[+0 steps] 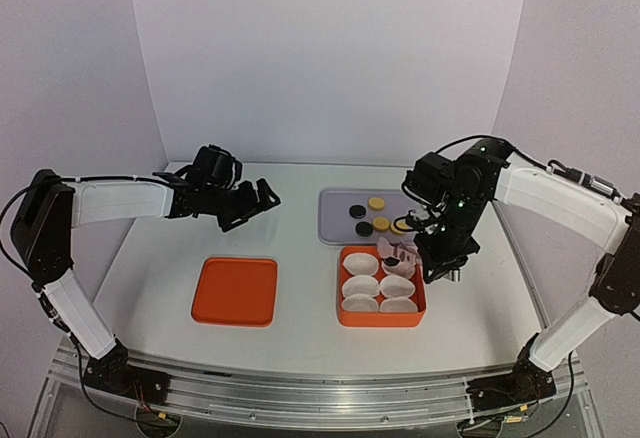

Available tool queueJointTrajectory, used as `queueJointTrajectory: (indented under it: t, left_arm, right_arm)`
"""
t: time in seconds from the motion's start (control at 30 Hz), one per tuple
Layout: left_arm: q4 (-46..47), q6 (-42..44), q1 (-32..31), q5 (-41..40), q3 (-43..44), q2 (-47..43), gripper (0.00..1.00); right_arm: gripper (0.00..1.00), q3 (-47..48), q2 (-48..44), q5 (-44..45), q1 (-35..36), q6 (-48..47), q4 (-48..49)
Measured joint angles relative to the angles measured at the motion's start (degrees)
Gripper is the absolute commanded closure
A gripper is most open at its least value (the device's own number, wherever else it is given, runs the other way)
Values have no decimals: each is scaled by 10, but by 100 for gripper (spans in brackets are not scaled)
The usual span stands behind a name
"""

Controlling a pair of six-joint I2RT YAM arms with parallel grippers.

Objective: Pack the cookies

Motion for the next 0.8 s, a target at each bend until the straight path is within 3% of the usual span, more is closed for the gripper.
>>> queueJointTrajectory:
  t: [0.8]
  left_arm:
    - [4,10,0,20,0,12,0]
  right_arm:
    - [100,23,70,89,0,0,-2]
